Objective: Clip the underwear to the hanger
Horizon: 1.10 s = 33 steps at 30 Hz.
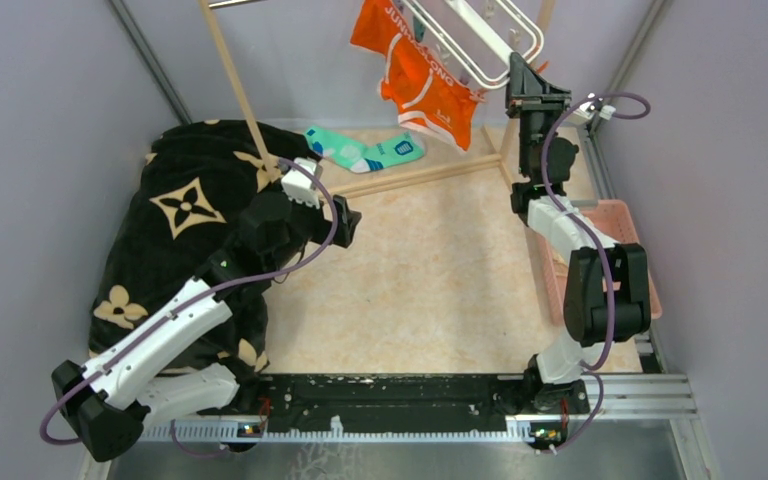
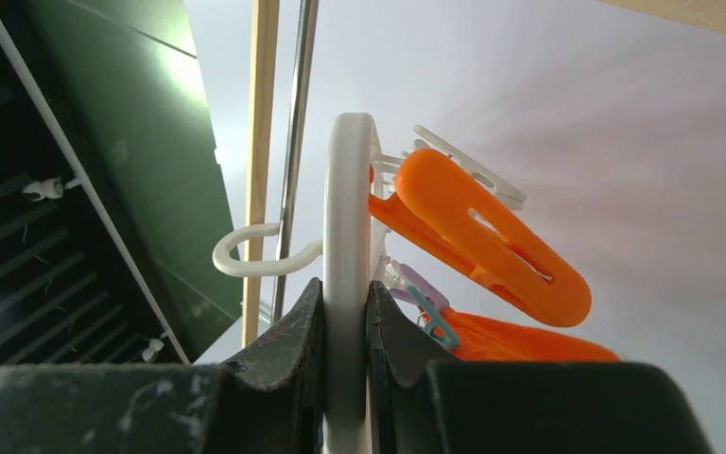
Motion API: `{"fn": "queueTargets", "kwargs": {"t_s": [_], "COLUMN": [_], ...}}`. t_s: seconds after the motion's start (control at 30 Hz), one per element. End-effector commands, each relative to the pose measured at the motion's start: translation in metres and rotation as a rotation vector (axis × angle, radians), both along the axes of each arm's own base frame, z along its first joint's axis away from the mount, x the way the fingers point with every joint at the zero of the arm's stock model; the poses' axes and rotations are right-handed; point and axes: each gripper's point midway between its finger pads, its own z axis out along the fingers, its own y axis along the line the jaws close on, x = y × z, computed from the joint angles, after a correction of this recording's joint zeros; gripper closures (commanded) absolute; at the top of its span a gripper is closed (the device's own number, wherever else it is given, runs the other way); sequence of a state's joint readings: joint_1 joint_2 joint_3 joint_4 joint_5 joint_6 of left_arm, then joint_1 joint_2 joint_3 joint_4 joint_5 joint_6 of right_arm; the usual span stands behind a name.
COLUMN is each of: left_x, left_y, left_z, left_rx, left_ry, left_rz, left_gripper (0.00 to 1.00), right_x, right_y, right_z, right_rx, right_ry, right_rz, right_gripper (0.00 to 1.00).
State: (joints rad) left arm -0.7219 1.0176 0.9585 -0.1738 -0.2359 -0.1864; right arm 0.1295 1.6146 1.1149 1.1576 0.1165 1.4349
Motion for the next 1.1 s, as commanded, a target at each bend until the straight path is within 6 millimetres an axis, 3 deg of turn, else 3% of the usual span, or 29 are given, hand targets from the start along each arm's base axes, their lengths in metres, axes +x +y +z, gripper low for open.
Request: {"fn": "queueTargets", "kwargs": {"t_s": [0.0,0.27,0.43,1.07], "left_x": [-0.001,-0.002,-0.002,-0.004], "left_y": [0.006,0.008,0.009,0.012], "left_z": [0.000,-0.002,-0.001,0.001], "left_rx": [-0.004,-0.001,-0.002,0.004], "left_ry": [-0.003,0.000,-0.002,-0.001], "left_rz": [0.017,0.023,0.027,0.028], "left_gripper": [0.00,0.00,0.00,0.00], "right_x": [-0.035,-0.031,-0.045,-0.016], "right_y": [-0.013,-0.013,-0.013,-0.009], "right_z": [0.059,0.049,0.065,0.058], "right_rx": [0.071,0.082,0.112,0.160], "right_ry": [-0.197,-0.192,-0.302,-0.414], "right_rz": [-0.017,-0.011,0.021,0.068], "right_gripper": [1.00,1.00,1.00,1.00]}}
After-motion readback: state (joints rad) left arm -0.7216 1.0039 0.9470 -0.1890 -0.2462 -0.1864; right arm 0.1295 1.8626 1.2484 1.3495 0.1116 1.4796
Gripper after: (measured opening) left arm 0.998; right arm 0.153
